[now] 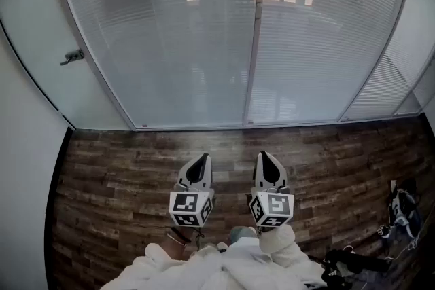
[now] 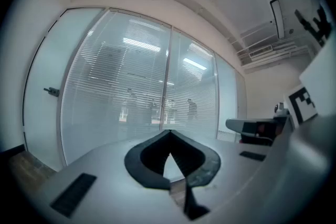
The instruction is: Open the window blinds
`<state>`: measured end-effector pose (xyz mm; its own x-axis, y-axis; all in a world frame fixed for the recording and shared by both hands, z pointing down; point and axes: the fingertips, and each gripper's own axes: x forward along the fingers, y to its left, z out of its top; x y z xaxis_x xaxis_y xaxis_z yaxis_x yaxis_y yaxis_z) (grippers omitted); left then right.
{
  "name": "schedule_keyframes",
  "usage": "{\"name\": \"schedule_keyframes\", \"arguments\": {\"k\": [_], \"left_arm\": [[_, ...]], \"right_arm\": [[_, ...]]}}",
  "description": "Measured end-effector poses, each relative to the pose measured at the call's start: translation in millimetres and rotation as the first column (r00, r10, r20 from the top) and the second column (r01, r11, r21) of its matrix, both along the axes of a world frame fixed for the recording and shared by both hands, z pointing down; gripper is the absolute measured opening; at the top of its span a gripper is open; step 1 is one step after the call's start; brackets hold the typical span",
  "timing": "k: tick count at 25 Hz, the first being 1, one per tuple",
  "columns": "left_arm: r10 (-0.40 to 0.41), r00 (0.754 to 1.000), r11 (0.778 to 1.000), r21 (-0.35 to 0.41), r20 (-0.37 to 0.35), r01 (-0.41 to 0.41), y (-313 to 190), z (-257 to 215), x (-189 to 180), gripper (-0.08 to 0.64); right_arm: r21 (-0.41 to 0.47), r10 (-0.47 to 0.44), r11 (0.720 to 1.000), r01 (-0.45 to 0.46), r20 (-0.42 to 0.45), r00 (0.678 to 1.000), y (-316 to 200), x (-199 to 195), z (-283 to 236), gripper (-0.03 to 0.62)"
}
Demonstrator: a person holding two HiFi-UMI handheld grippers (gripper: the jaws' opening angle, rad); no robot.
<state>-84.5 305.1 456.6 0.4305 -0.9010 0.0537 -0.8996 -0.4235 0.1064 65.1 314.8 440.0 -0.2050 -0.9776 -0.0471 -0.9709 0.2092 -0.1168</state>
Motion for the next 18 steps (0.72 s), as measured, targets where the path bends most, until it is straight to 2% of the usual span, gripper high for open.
{"name": "schedule_keyframes", "arguments": {"k": [5, 9, 12, 18], "left_arm": [[0.015, 1.0, 1.0, -0.012, -0.017, -0.015, -25.9, 7.3, 0.8, -0.003], [-0.001, 1.0, 1.0, -0.018, -0.025, 0.001, -63.1, 12.3, 0.3, -0.003], [-0.013, 1.0, 0.999, -0.03, -0.027, 0.013, -96.3, 16.5, 5.9, -0.003], [-0.054, 0.998, 0.998, -0.043, -0.044, 0.052, -192.5, 13.2, 28.0, -0.003]], "right_arm": [[0.01, 0.0, 1.0, 0.0, -0.027, 1.0, -27.5, -2.5, 0.1, 0.011], [0.0, 0.0, 1.0, 0.0, 0.005, 1.0, -64.5, 4.7, 4.4, 0.011], [-0.008, -0.008, 1.0, 0.008, 0.018, 1.0, -101.4, 11.5, 6.5, 0.011], [-0.02, -0.016, 1.0, 0.015, -0.031, 0.999, -201.6, 35.8, 0.0, 0.011]]}}
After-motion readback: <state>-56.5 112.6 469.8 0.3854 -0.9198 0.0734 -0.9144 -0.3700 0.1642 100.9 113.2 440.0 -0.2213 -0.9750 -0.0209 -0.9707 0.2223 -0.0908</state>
